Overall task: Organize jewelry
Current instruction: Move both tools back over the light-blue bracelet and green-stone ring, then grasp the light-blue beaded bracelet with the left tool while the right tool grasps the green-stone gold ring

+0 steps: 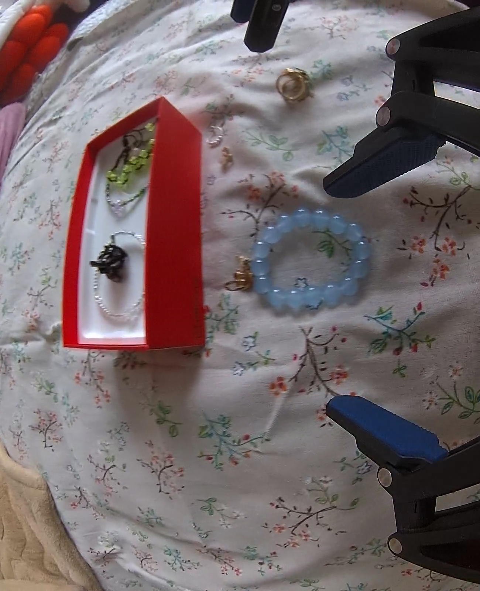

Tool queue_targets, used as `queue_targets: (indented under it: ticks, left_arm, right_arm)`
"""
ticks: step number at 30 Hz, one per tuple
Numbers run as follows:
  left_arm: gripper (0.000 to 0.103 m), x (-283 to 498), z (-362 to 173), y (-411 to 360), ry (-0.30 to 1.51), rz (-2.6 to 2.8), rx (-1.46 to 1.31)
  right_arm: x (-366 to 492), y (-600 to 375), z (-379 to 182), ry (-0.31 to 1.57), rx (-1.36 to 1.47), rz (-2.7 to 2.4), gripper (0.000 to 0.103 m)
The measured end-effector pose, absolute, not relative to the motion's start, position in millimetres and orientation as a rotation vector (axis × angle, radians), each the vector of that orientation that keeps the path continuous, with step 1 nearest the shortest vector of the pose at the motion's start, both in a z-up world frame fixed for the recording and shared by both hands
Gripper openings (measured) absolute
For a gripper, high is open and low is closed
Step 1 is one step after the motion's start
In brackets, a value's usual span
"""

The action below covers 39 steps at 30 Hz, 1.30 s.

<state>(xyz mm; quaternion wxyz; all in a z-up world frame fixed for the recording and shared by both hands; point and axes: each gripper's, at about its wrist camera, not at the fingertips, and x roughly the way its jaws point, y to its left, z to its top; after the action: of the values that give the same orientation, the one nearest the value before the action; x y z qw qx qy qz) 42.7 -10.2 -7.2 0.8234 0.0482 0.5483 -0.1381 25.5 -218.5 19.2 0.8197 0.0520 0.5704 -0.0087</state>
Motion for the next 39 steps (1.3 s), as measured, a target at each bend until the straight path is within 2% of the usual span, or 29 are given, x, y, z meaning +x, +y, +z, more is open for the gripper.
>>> queue_targets:
  ticks: [12,17,28,33,39]
  left_arm:
    - [0.090,32,-45,-26,1.221,-0.311,0.216]
    - [0.090,32,-48,-29,1.206,-0.297,0.220]
    - [0.090,47,-52,-37,1.164,-0.256,0.196]
    - [0.079,53,-51,-44,1.140,-0.252,0.197]
    - [0.051,50,-46,-42,1.116,-0.242,0.220]
  right_arm:
    - [12,-218,-33,1.385,0.035,-0.026,0.071]
    - [8,-207,-39,1.383,-0.054,-0.017,0.073]
    - [8,-201,-42,1.384,-0.067,-0.020,0.077]
    - [8,-204,-41,1.383,-0.067,-0.021,0.078]
    - [12,-205,-43,1.383,-0.069,-0.024,0.078]
